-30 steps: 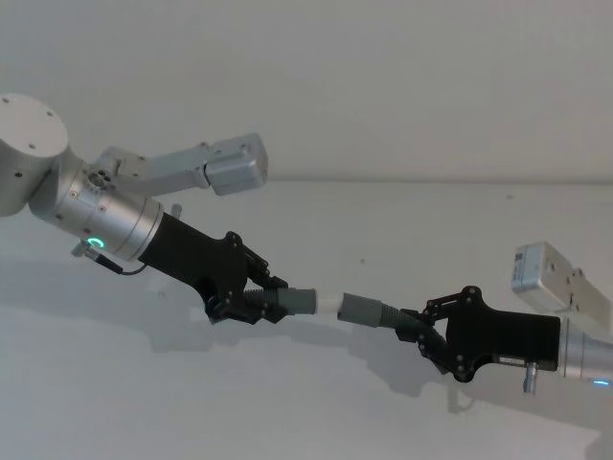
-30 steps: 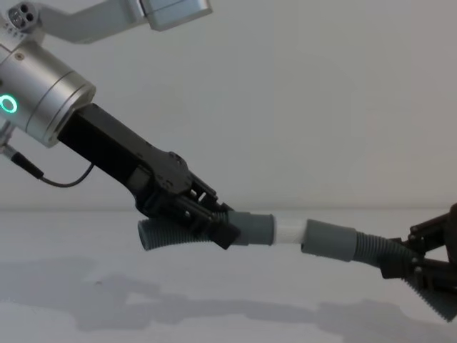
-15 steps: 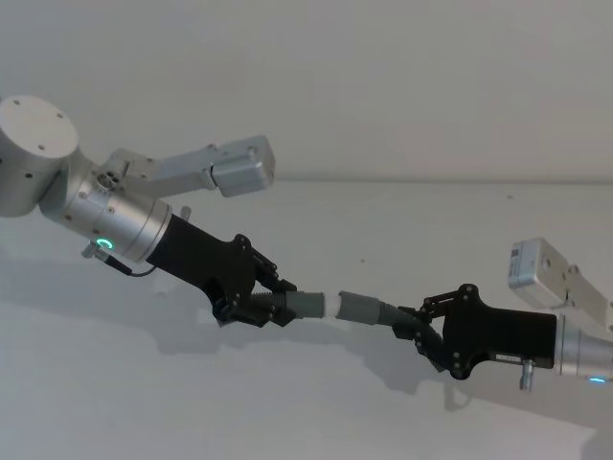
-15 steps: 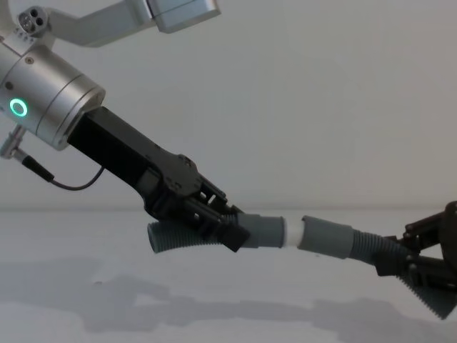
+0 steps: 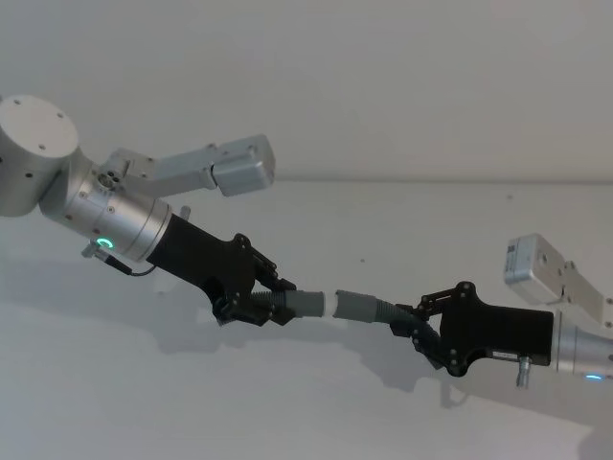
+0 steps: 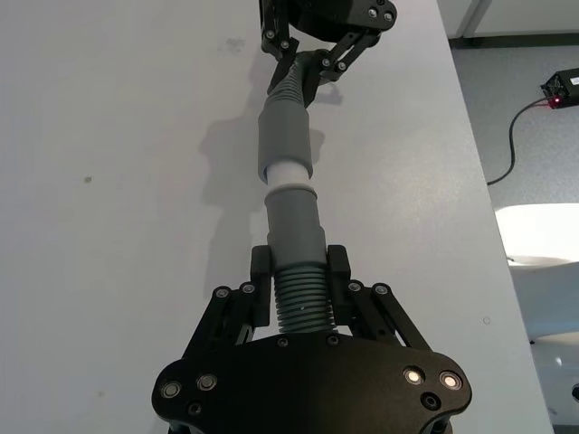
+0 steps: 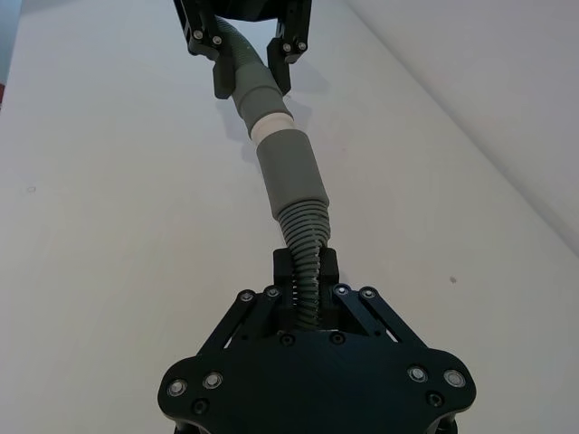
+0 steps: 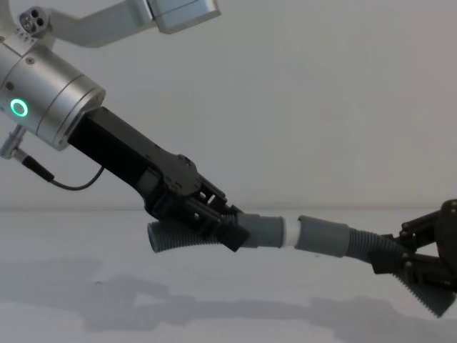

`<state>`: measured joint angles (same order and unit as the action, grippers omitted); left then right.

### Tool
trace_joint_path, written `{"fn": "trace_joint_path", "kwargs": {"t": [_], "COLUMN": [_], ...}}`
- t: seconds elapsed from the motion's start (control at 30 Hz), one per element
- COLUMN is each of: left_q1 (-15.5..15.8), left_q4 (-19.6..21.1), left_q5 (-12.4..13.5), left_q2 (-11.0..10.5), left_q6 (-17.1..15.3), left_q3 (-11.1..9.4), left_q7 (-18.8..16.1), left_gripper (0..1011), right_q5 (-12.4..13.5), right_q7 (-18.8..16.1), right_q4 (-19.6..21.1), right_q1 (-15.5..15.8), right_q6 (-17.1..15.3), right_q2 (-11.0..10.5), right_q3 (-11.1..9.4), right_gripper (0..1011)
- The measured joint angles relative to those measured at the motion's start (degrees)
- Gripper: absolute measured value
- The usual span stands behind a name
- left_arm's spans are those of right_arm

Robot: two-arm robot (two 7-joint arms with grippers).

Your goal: Use both hands to pick up one end of the pipe from the table, align the ends, and insert them.

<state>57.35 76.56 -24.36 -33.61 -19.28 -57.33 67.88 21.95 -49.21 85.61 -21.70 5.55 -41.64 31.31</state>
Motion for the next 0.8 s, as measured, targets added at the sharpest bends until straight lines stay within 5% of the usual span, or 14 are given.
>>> {"fn": "trace_joint_path", "kwargs": {"t": [0.8], "left_q1": [0.17], "left_q4": [0.00], "left_q5": [-0.16], "left_q2": [-0.17], "left_q6": [-0.38], "left_q3": [-0.22], "left_q7": [-0.54], "left_gripper": [346], "right_q5": [0.11], "right_q7": [0.25], "right_q4": [-0.05], "right_q1": [-0.27], "right_q6": [-0.26], "right_q2": [-0.02], "right_q3": [0.33], "right_gripper": [134]}}
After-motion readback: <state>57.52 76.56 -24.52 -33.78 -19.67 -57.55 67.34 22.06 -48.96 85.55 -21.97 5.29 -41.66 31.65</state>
